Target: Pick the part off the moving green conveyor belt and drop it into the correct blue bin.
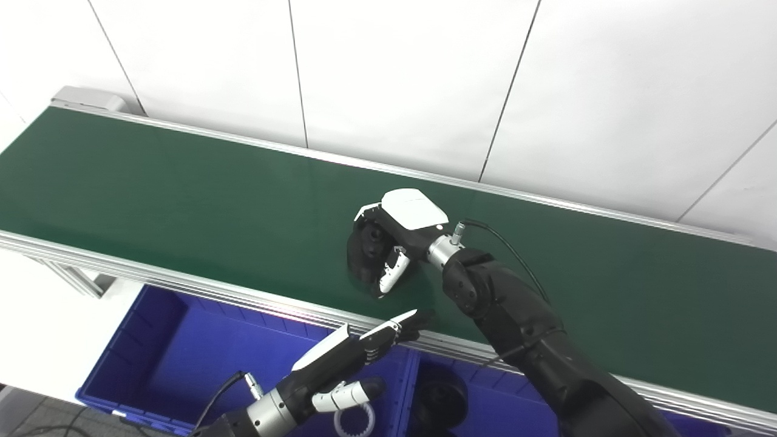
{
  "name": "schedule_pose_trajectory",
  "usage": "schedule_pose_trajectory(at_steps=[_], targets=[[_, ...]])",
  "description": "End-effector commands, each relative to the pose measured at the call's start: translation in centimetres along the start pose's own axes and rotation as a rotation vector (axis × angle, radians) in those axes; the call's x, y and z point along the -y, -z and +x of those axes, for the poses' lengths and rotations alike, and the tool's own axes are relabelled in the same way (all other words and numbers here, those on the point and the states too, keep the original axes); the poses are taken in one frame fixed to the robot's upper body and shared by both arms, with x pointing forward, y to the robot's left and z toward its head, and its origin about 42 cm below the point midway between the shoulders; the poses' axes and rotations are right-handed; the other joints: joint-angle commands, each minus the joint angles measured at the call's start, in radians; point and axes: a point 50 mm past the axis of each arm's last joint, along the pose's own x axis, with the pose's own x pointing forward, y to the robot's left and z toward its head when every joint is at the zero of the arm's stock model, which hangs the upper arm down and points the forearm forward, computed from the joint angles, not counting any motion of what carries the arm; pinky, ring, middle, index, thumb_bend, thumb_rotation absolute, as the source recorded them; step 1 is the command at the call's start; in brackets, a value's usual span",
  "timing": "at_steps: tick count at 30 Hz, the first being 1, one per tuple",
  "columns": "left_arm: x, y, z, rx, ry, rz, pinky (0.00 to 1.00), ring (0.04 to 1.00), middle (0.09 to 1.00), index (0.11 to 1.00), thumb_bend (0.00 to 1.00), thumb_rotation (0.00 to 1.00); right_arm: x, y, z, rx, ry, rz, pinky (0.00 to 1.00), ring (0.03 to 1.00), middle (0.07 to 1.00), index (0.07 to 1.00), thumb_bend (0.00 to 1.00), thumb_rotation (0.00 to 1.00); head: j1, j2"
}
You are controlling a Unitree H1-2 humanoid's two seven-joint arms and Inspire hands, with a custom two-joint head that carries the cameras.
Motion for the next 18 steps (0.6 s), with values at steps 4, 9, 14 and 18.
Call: schedule_pose_trajectory(at_steps=[4,9,14,18], targets=[[-0.1,-1.0,0.3,0.073,-0.002,0.011,0.96,0.98,0.982,0.967,0.46,0.91,0.9,-0.2,-1.0,0.012,0.034,0.077,0.3,0.443,0.505,0.473,0.52,0.0,-0.003,-0.001],[-0.3,-0.9,0.3,0.072,0.004,0.014,0.96,0.979,0.982,0.968,0.46,0.92,3.1,1.0,-2.8,0.017,0.116,0.122,0.26,0.443,0.5,0.465,0.52,0.0,-0.009,-0.001],[-0.5,-0.9,0.4,0.073,0.009,0.016,0.96,0.979,0.983,0.969,0.46,0.93,4.4,2.1,-4.4,0.011,0.172,0.152,0.28,0.443,0.5,0.467,0.52,0.0,-0.013,-0.002],[-0.6,-1.0,0.4,0.074,0.011,0.016,0.96,0.981,0.984,0.97,0.47,0.93,5.2,2.6,-5.5,0.001,0.204,0.167,0.28,0.441,0.502,0.466,0.52,0.0,-0.015,-0.003]])
